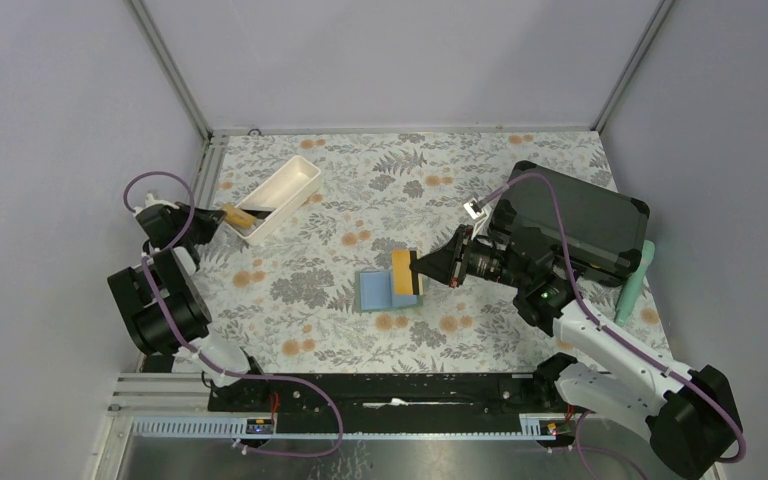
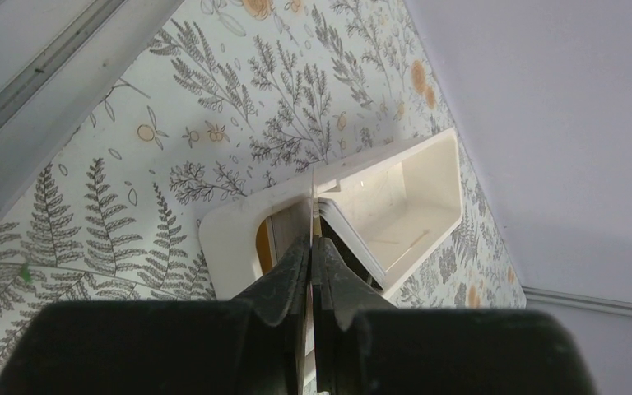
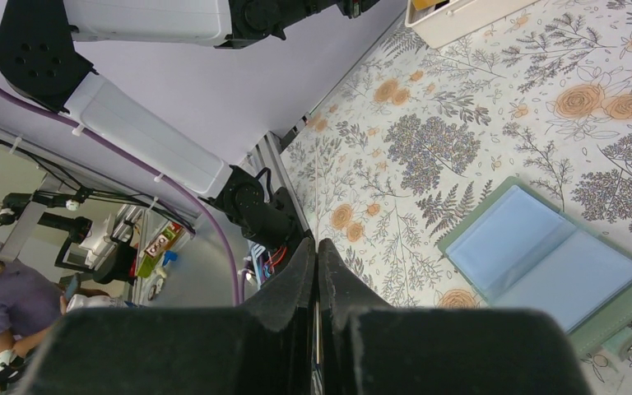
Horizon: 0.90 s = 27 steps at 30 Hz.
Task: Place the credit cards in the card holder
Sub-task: Place the credit card in the storage box.
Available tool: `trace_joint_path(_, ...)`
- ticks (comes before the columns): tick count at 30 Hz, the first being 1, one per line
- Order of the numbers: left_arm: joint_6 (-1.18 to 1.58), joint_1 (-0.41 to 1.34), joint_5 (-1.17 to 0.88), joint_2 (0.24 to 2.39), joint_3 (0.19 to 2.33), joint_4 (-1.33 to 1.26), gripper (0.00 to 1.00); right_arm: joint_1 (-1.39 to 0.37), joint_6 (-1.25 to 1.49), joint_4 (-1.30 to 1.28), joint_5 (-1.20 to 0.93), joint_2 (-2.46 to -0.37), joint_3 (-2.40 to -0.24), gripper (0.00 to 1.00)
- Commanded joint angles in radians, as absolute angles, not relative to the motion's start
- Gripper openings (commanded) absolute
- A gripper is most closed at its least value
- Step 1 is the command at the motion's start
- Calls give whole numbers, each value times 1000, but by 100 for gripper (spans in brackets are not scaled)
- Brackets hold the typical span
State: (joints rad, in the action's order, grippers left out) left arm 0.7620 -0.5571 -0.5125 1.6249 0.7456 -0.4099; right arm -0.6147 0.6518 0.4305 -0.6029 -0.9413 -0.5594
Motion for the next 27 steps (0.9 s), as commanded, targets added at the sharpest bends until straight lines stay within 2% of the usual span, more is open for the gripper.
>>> trace_joint_path(1,715,-564,-500,1589,735,-420,6,-612,647,457,-608,-911,-574,0)
trace_joint_path(18,655,-576,-433,1555,727,-316,15,-611,638,436,-603,-875,-571,0)
trace_joint_path(27,638,-581,-398,1555,742,-259,35,-611,637,424,-602,-863,-570,0)
